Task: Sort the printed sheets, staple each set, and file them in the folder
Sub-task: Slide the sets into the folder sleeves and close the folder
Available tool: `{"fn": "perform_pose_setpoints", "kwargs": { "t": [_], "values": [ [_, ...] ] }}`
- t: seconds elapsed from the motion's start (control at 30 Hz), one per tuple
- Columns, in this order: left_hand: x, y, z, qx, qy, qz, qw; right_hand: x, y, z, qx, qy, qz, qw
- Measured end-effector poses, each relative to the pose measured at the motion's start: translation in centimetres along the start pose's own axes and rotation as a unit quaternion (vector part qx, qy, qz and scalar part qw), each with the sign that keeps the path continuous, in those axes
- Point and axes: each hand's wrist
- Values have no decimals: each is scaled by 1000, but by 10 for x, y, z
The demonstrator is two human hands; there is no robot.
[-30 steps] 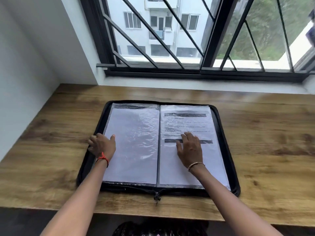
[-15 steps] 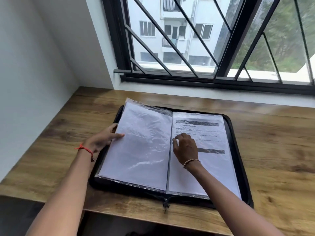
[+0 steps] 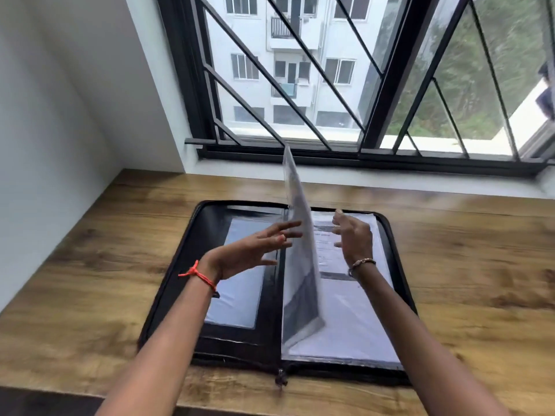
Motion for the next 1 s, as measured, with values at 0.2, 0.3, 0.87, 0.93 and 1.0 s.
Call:
{"fn": "perform_pose_setpoints", "kwargs": {
  "t": [0.2, 0.3, 0.87, 0.93, 1.0],
  "values": [
    [22, -30, -54, -47, 1, -177, 983, -71, 16, -19, 115, -111, -189, 969],
    [24, -55, -75, -68, 22, -285, 956, -89, 36, -19, 177, -102, -59, 977],
    [28, -127, -84, 32, 352, -420, 836, 57, 65, -24, -88, -227, 535, 809],
    [27, -130, -85, -8, 367, -420, 830, 71, 65, -34, -86, -242, 551, 794],
    [25, -131, -85, -49, 360, -433, 825, 76, 68, -41, -67, -249, 558, 789]
  ]
}}
Point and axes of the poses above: each hand's wrist, its own z-axis away from the middle knuckle, its own x-axis out of the palm, y = z × x, and after that the axes turned 12 degrees about -y, right-handed
